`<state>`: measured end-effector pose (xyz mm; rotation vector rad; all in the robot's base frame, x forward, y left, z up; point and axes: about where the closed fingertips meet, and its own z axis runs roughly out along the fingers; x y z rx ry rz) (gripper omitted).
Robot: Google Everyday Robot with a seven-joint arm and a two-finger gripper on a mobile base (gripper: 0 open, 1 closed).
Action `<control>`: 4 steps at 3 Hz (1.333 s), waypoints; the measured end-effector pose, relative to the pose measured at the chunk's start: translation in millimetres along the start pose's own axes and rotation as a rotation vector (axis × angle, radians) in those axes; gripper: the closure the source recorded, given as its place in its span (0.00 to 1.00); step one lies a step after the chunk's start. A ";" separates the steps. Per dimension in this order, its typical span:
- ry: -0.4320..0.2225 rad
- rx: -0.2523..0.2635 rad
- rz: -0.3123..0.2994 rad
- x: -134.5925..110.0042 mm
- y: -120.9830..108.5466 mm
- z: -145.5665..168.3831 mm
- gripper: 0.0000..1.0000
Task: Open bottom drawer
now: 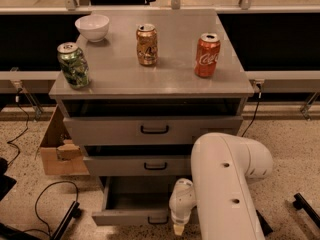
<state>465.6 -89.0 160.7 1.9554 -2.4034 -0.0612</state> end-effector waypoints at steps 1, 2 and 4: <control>0.034 -0.003 0.005 -1.9 14.5 -8.6 0.64; 0.065 -0.005 -0.001 -2.6 32.4 -18.7 0.89; 0.090 -0.019 0.077 17.8 89.6 -33.3 1.00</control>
Offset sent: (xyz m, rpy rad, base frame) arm -0.1138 0.0285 0.0653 -0.1753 0.0487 -0.0779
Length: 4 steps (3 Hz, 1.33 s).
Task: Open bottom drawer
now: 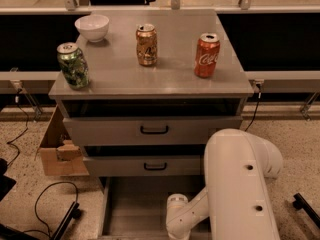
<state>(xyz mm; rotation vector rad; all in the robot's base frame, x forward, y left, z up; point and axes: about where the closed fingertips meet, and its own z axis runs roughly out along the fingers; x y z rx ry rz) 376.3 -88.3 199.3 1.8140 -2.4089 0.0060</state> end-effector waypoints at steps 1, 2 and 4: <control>0.000 0.000 0.000 0.0 0.0 0.0 1.00; -0.004 0.000 0.032 3.8 11.7 0.7 1.00; -0.004 0.000 0.032 3.0 9.5 0.4 0.97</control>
Offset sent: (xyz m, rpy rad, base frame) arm -0.1267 -0.0037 0.0079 0.0061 -0.0386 -0.3365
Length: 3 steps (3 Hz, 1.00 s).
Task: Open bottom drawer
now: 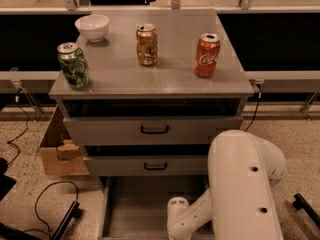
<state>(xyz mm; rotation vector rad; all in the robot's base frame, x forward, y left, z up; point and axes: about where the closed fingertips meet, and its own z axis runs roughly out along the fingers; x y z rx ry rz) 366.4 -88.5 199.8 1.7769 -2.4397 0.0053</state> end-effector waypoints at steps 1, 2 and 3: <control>0.000 0.000 0.000 -0.1 -0.2 0.0 0.75; 0.000 0.000 0.000 -0.1 -0.3 0.0 0.52; 0.000 0.000 0.000 -0.1 -0.4 0.0 0.28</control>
Offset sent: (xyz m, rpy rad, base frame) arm 0.0002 0.0000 0.0000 0.0000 0.0000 0.0000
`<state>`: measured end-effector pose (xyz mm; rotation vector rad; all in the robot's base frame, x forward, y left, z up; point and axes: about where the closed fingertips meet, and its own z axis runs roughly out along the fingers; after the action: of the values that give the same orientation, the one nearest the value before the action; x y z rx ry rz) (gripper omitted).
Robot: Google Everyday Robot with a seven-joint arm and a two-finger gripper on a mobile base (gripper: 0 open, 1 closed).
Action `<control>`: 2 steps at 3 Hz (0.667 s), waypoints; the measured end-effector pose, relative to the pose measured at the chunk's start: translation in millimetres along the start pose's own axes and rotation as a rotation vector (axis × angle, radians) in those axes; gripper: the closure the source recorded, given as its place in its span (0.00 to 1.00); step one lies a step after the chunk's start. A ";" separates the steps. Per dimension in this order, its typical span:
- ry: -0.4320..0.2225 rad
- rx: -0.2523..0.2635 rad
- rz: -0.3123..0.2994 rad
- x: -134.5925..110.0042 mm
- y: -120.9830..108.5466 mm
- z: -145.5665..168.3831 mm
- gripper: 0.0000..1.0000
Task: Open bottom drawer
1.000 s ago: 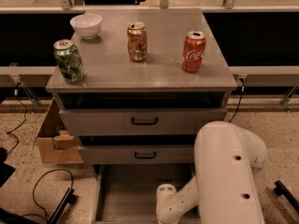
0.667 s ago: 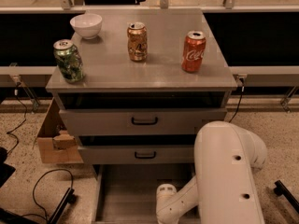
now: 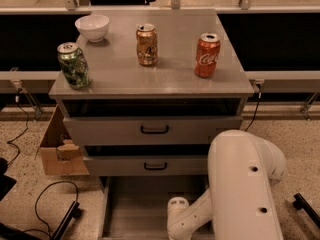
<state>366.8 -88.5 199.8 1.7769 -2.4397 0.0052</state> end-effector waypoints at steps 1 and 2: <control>0.000 0.000 0.000 0.0 -0.1 0.0 0.05; 0.001 -0.001 0.000 0.3 0.4 0.5 0.00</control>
Offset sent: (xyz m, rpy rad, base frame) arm 0.0001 0.0000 0.0000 0.0000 0.0000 0.0000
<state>366.3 -88.7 199.4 1.7763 -2.4387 0.0045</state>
